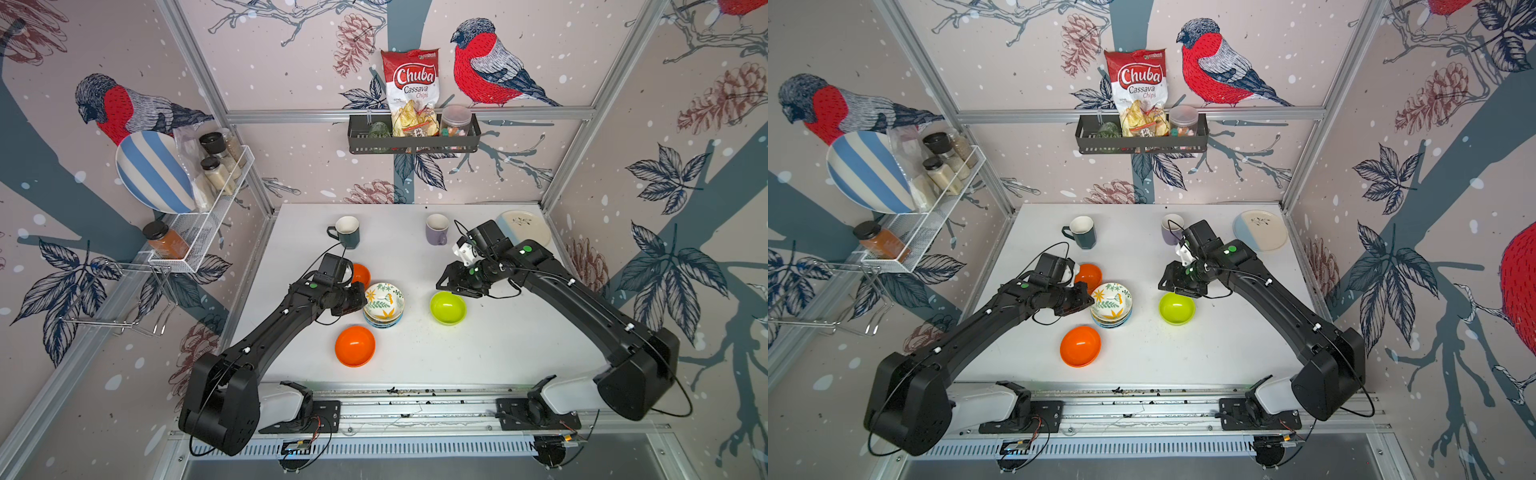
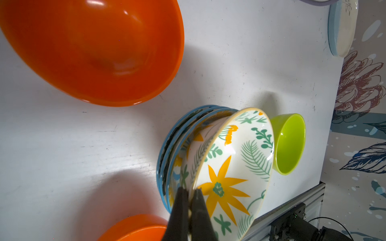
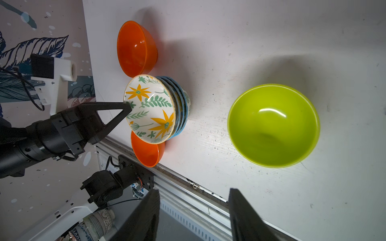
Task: Stack the bowls
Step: Place the bowl on the bowl.
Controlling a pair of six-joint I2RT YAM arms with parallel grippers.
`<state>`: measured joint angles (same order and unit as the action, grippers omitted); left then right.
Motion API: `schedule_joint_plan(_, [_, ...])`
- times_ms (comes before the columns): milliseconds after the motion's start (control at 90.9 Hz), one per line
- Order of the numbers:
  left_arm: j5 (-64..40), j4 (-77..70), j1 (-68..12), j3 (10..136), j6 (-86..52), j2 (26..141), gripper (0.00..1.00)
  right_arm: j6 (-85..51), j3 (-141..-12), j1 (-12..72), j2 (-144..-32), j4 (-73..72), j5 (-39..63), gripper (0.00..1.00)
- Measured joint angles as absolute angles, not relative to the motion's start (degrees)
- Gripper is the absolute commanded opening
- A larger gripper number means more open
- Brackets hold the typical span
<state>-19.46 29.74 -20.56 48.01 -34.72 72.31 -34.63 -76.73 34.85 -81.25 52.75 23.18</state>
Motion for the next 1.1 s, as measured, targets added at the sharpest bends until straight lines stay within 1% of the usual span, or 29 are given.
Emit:
schedule_joint_plan(572, [-19.64,27.22,-20.08,45.6,-36.05,72.12,0.0,-34.65,-75.99,35.59,-81.45,52.34,23.38,0.53])
schedule_joint_plan(1100, [-21.85,24.49,-19.49,43.51,-37.54,71.57,0.0,-34.7,-75.79,36.1,-81.8,51.72,23.53,0.53])
